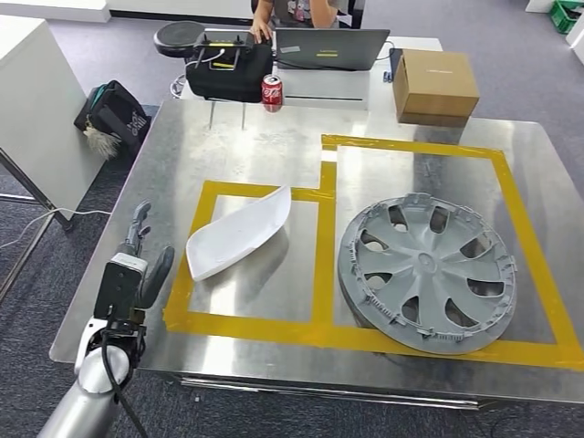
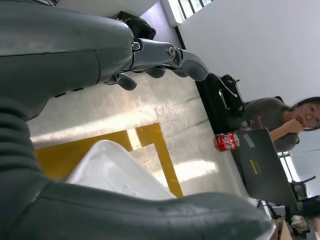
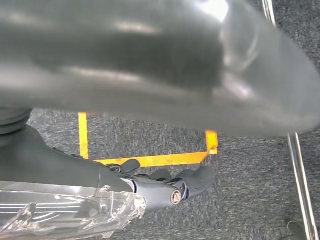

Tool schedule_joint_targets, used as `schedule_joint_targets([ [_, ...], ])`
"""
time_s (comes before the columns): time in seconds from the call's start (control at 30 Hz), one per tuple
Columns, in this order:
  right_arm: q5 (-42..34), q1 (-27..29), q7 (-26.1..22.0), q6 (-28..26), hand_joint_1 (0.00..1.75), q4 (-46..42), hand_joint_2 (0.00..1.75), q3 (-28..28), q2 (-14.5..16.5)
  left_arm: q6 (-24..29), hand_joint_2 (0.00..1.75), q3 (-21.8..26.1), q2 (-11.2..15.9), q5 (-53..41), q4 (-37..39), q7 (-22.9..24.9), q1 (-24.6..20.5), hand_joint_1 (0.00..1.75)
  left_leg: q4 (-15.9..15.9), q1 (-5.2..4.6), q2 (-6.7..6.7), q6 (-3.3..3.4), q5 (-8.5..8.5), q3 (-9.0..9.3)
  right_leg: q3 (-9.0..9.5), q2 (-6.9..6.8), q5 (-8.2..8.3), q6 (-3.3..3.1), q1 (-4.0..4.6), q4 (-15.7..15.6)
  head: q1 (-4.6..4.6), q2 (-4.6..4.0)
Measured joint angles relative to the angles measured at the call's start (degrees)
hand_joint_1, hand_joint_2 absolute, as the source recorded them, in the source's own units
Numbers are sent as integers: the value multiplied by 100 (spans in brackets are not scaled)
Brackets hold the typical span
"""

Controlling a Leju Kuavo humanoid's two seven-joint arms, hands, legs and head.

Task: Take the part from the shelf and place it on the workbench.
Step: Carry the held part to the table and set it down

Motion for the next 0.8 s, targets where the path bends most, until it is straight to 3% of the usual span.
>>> schedule_joint_targets([
  [0.03, -8, 7, -1, -6, 0, -13, 0, 8, 0, 1, 0, 21, 8, 10, -47, -1, 45, 0, 1, 1, 0, 2, -13, 12, -235, 0, -151, 8, -2, 409, 4, 0],
  [0.07, -13, 14, 1, -11, 0, -23, 0, 16, 0, 1, 0, 36, 15, 14, -84, -1, 88, 0, 2, 1, -1, -2, -27, 28, -418, 0, -201, 13, -3, 691, 5, 0],
  [0.1, -17, 19, 2, -14, 0, -32, 0, 24, 0, 1, 0, 46, 19, 15, -117, -1, 126, 0, 5, 3, -2, -10, -36, 49, -505, 0, -120, 14, -3, 762, 5, 0],
  [0.13, -26, 22, -5, -21, 0, -42, 0, 32, 0, 1, 0, 53, 22, 33, -144, -6, 153, 0, 7, 8, -5, -25, -46, 77, -474, -1, 75, 13, -5, 598, 6, 0],
  [0.23, -135, 17, -197, -118, 0, -91, 0, 60, 0, 38, 0, 119, 40, 270, -230, -185, 256, 0, 16, 13, -15, -111, -94, 155, 1, 14, 733, -17, -10, -499, 7, 0],
  [0.3, -255, 8, -447, -184, 0, -153, 0, 68, -1, 109, 0, 201, 70, 469, -298, -432, 385, 0, 28, -5, -14, -176, -106, 166, 124, 38, 824, -84, -1, -756, 2, 0],
  [0.4, -412, -53, -850, -118, 0, -298, 0, 37, -4, 212, 0, 342, 115, 676, -395, -721, 609, 0, 76, 2, -10, -262, -157, 140, 63, 44, 852, -211, -2, -763, -13, 0],
  [0.47, -456, -126, -1045, -33, 0, -382, 0, -5, -4, 238, 0, 418, 132, 792, -427, -807, 709, 0, 440, 10, -4, -313, -467, -21, 16, 23, 896, -296, -12, -780, -27, 0],
  [0.53, -484, -199, -1217, 57, 0, -438, 0, -37, -4, 235, 0, 481, 145, 941, -433, -839, 786, 0, 1173, 10, -2, -339, -898, -323, -55, 1, 940, -347, 3, -779, -37, 0],
  [0.57, -501, -235, -1317, 110, 0, -467, 0, -49, -4, 221, 0, 511, 154, 1027, -430, -842, 831, 0, 1483, 9, -2, -342, -1023, -437, -94, -5, 966, -359, 12, -778, -37, 0],
  [0.6, -516, -270, -1419, 171, 0, -502, 0, -57, -4, 191, 0, 533, 168, 1126, -422, -852, 878, 0, 1617, 9, -2, -338, -1033, -465, -133, -7, 995, -363, 21, -778, -38, 0],
  [0.63, -530, -306, -1516, 236, 0, -542, 0, -64, -4, 150, 0, 546, 190, 1238, -410, -877, 921, 0, 1526, 9, -2, -326, -933, -381, -169, -6, 1027, -359, 28, -777, -37, 0],
  [0.67, -538, -342, -1604, 310, 0, -584, 0, -69, -4, 102, 0, 547, 217, 1374, -391, -916, 958, 0, 1225, 8, -1, -311, -762, -189, -202, -4, 1058, -349, 31, -777, -37, 0],
  [0.73, -535, -401, -1750, 462, 0, -668, 0, -68, -4, 32, 0, 533, 272, 1651, -324, -1019, 1007, 0, 412, 1, 1, -278, -480, 302, -250, 2, 1118, -305, 41, -773, -36, 0],
  [0.8, -408, -446, -1872, 546, 0, -749, 0, -56, -6, 22, 0, 506, 313, 1859, -225, -1101, 1039, 0, -11, -17, -4, -240, -391, 519, -269, 5, 1186, -238, 54, -778, -33, 0],
])
